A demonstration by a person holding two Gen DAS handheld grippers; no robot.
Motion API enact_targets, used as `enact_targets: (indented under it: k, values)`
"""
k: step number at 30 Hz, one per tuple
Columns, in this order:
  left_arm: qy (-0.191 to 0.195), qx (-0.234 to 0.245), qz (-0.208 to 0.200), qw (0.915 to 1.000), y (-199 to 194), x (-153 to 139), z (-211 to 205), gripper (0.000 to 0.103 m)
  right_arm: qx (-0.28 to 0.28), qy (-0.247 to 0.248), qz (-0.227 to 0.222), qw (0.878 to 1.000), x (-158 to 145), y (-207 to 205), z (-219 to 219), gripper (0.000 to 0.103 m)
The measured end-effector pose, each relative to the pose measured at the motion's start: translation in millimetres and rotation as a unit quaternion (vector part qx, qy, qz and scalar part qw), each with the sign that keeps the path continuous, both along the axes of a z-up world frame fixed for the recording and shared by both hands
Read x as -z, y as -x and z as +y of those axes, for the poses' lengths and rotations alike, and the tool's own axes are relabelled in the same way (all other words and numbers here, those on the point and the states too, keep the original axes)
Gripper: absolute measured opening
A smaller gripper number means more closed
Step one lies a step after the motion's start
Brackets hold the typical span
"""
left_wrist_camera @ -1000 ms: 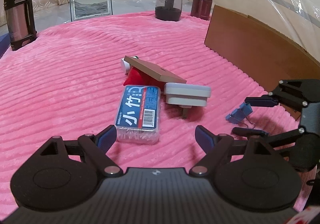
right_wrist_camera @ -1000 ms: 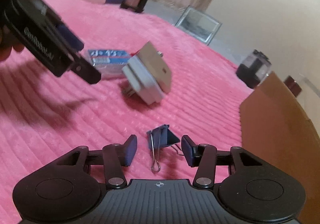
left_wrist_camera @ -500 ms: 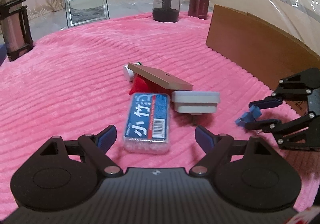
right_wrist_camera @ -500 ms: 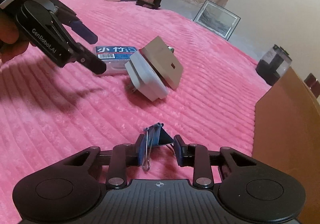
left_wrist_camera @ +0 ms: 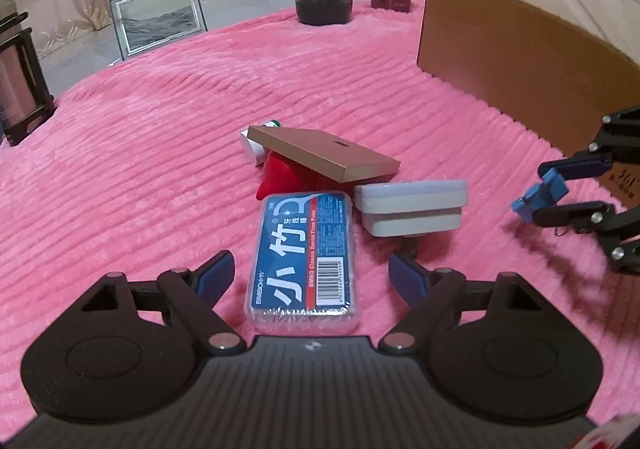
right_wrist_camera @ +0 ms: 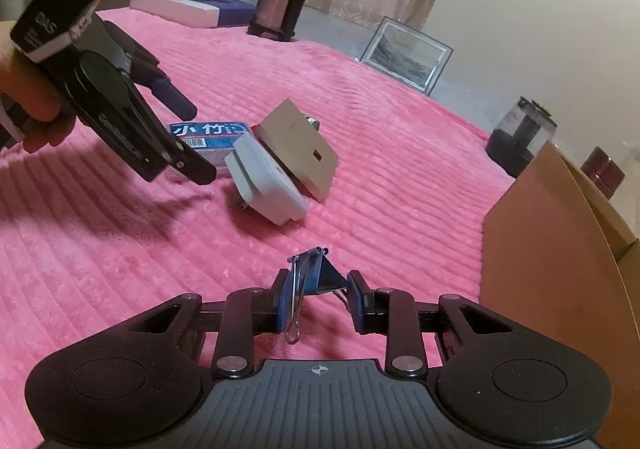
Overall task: Organize rigid objects
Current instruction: 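Grasp the blue toothpick box with left tool while right tool holds binder clip, then carry the toothpick box and binder clip together over the cardboard box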
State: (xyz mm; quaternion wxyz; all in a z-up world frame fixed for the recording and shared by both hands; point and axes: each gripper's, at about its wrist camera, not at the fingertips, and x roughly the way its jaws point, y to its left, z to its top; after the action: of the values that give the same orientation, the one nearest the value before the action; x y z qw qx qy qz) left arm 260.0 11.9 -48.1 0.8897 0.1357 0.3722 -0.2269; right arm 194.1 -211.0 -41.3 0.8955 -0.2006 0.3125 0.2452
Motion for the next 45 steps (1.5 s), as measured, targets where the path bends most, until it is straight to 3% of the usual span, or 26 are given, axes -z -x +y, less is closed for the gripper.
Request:
enact_targets:
  k: [4, 6, 16, 28, 39, 45]
  values:
    - [-0.005, -0.003, 0.01, 0.9999, -6.9, 4.7, 1.7, 0.067, 0.003, -0.003, 0.002, 1.0, 1.6, 0.7, -1.3, 0.026]
    - [-0.002, -0.004, 0.015, 0.9999, -9.4, 5.3, 3.6, 0.053, 0.004, -0.004, 0.004, 1.0, 3.1, 1.0, -1.6, 0.026]
    - [-0.013, -0.033, 0.036, 0.9987, 4.5, -4.8, 8.0, 0.053, 0.016, -0.015, 0.008, 1.0, -1.0, 4.8, -4.6, 0.026]
    - [-0.017, -0.04, 0.023, 0.9988, 45.4, -43.0, 13.2, 0.052, 0.036, -0.081, 0.018, 0.996, -39.5, 23.0, -15.8, 0.026]
    - [-0.019, -0.005, -0.02, 0.9996, 71.5, -105.1, -6.6, 0.052, 0.046, -0.139, 0.0, 0.989, -95.1, 42.3, -38.2, 0.026]
    - [-0.013, 0.049, -0.041, 0.9979, 74.9, -145.4, -45.1, 0.052, 0.065, -0.192, -0.001, 0.979, -136.6, 40.5, -78.8, 0.026]
